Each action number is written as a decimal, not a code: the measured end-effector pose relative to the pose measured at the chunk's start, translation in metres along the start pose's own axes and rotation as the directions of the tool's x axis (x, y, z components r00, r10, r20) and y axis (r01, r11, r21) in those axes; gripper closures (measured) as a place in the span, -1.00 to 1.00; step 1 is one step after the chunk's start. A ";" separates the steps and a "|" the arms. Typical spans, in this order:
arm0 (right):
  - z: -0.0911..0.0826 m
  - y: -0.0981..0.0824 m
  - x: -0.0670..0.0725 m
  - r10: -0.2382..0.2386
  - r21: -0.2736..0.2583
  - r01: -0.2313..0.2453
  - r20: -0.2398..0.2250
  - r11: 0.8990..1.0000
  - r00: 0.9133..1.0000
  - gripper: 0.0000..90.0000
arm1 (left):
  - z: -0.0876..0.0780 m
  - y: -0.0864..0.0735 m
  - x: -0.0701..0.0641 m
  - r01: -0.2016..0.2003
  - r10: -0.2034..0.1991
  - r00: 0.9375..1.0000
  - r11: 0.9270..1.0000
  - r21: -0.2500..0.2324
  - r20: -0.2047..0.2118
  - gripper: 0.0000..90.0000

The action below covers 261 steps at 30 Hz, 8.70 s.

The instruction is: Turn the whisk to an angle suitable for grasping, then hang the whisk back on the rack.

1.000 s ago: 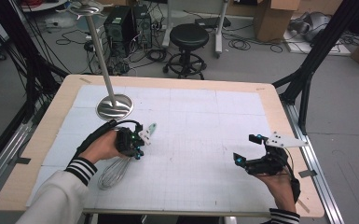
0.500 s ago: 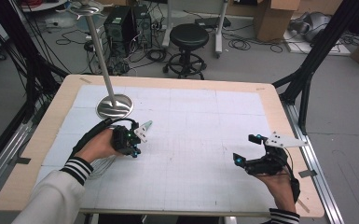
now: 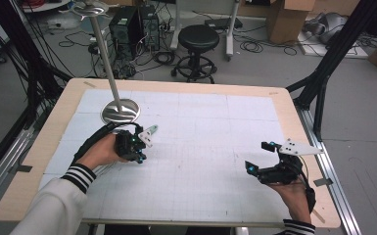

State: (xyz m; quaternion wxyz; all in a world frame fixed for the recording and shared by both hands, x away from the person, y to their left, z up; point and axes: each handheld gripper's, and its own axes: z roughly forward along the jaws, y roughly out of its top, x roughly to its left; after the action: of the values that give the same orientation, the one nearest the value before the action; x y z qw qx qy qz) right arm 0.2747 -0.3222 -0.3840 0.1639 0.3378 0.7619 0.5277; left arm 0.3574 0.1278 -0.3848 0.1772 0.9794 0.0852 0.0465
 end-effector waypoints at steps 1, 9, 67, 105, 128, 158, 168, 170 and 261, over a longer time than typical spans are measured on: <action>0.000 0.000 0.000 -0.001 0.000 0.001 0.001 1.000 1.000 -0.99 | -0.001 0.000 0.000 0.000 0.000 1.000 1.000 -0.002 0.000 1.00; 0.000 0.000 -0.002 0.000 -0.002 0.000 0.003 1.000 1.000 -0.99 | -0.011 -0.004 0.003 0.038 -0.040 0.999 0.999 -0.039 -0.034 0.77; 0.005 0.000 0.001 -0.024 0.030 0.024 -0.004 0.999 1.000 -0.99 | -0.008 -0.023 0.050 0.313 -0.329 0.940 0.937 -0.153 -0.092 -0.95; 0.005 -0.001 0.000 -0.018 0.022 0.018 -0.004 1.000 1.000 -0.99 | 0.022 -0.023 0.062 0.444 -0.434 0.893 0.894 0.066 -0.120 0.47; 0.004 0.000 0.001 -0.020 0.024 0.021 -0.004 1.000 1.000 -0.99 | -0.030 -0.014 0.043 0.297 -0.305 0.950 0.948 -0.111 -0.064 0.54; 0.002 0.000 0.000 -0.016 0.024 0.016 0.003 1.000 1.000 -0.99 | -0.134 -0.044 0.033 0.168 -0.236 0.964 0.901 -0.399 -0.126 0.55; 0.003 0.000 0.000 -0.018 0.029 0.018 0.003 0.999 1.000 -0.99 | -0.162 -0.060 0.036 0.160 -0.246 0.959 0.878 -0.451 -0.139 0.54; 0.003 0.000 0.000 -0.021 0.030 0.021 0.004 0.999 1.000 -0.99 | -0.169 -0.064 0.037 0.153 -0.242 0.960 0.875 -0.460 -0.142 0.54; 0.005 0.003 -0.001 -0.021 0.036 0.022 -0.009 0.999 1.000 -0.99 | -0.225 -0.070 0.123 0.311 -0.528 0.816 0.745 -0.590 -0.236 0.53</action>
State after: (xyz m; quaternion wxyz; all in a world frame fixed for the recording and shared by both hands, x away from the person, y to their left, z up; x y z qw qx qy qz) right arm 0.2794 -0.3188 -0.3835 0.1601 0.3300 0.7756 0.5138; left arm 0.4402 0.2916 -0.1922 0.4232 0.8167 0.3253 0.2193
